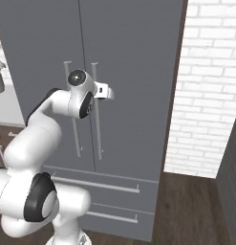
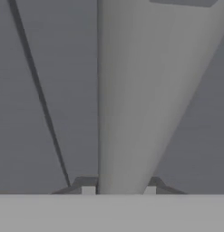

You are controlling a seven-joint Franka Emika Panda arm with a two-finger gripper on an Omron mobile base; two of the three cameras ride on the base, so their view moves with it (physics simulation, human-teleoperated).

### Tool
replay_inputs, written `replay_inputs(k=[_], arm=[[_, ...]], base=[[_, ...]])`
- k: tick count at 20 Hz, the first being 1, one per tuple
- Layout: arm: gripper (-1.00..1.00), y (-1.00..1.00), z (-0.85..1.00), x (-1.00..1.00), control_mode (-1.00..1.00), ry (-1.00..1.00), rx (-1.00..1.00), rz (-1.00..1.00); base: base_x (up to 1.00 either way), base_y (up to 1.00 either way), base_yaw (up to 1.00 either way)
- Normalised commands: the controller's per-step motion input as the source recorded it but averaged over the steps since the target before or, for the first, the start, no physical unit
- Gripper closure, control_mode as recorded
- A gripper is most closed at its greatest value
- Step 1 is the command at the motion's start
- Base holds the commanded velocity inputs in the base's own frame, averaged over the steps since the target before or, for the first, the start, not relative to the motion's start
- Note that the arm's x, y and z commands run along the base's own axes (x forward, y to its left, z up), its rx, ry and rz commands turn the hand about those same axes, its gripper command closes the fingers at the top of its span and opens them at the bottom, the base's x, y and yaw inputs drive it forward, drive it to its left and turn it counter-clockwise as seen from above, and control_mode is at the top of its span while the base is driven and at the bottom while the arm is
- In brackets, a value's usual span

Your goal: Take the strawberry from the fridge and place it on top of the pancake, located on the dining counter.

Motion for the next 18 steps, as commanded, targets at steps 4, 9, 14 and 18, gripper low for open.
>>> replay_inputs(k=[4,9,14,18], arm=[[1.00,-0.34,0.00,-0.81,-1.00,0.00,0.00,-0.03],[1.00,-0.61,0.00,-1.00,-1.00,0.00,0.03,0.00],[1.00,-0.59,-0.01,-0.74,-1.00,0.00,0.01,0.07],[-1.00,-0.08,-0.17,-0.02,-1.00,0.09,0.00,0.01]], base=[[0.00,0.00,0.00],[0.00,0.00,0.00],[0.00,0.00,0.00],[0.00,0.00,0.00]])
